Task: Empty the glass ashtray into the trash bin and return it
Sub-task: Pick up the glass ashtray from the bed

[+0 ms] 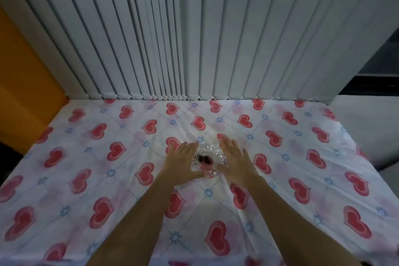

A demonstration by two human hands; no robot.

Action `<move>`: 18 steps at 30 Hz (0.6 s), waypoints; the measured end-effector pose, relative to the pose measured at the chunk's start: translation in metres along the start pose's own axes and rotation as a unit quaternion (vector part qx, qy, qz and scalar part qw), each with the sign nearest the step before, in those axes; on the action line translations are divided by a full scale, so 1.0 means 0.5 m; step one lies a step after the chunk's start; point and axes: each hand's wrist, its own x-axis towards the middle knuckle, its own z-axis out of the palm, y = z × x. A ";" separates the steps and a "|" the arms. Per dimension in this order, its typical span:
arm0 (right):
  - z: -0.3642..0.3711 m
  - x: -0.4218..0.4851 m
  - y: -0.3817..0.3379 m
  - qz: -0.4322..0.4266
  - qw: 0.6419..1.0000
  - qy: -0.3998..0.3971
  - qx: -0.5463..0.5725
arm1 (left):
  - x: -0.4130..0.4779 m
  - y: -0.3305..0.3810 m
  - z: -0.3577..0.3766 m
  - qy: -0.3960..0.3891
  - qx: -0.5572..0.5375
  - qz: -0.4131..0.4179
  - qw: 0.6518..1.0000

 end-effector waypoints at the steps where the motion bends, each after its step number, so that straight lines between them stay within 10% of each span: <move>1: 0.008 -0.002 0.001 -0.005 1.000 -0.010 -0.009 | 0.001 -0.001 0.007 -0.014 0.014 -0.001 1.000; 18: 0.075 0.017 0.012 0.019 0.999 -0.036 -0.016 | 0.051 -0.033 0.070 -0.003 0.004 0.048 0.999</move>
